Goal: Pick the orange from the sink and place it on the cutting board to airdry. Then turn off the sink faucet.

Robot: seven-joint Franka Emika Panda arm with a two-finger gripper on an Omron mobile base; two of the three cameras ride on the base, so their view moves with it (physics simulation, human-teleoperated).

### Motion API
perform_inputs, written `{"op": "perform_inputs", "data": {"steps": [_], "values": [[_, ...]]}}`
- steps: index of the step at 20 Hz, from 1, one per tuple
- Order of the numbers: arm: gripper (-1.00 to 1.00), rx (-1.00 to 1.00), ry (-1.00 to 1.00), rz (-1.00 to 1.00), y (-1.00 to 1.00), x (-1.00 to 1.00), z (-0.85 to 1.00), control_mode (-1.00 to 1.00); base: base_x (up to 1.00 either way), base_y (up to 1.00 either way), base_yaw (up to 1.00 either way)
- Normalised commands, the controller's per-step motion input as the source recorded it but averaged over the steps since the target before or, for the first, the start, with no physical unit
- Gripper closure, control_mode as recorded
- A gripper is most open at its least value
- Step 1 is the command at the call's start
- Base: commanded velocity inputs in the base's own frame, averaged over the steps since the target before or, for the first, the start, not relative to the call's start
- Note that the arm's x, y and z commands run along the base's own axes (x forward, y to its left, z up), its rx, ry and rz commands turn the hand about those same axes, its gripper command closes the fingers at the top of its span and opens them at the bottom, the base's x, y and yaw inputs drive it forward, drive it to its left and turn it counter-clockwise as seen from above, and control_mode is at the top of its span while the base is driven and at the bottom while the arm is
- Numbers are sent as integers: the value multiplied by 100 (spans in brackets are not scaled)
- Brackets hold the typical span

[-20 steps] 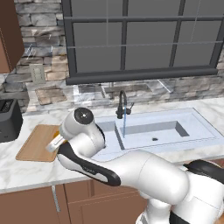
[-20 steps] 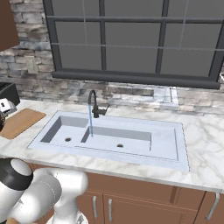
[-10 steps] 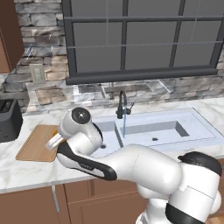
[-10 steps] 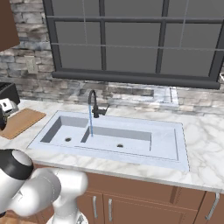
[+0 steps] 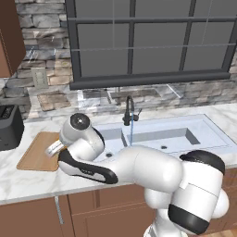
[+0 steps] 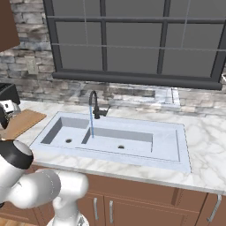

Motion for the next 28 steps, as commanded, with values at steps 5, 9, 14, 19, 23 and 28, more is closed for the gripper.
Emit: {"op": "perform_inputs", "data": {"steps": [5,9,14,19,23,28], "values": [[100,2,10,-7,1,20,-6,-100,0,0,0],[100,0,9,-5,7,12,-17,-100,0,0,0],[100,0,7,-3,17,8,-27,-100,0,0,0],[100,0,2,-1,27,7,-22,-100,0,0,0],[100,0,0,0,23,15,-5,-100,0,0,0],[100,0,0,-1,14,15,-11,-100,0,0,0]]}}
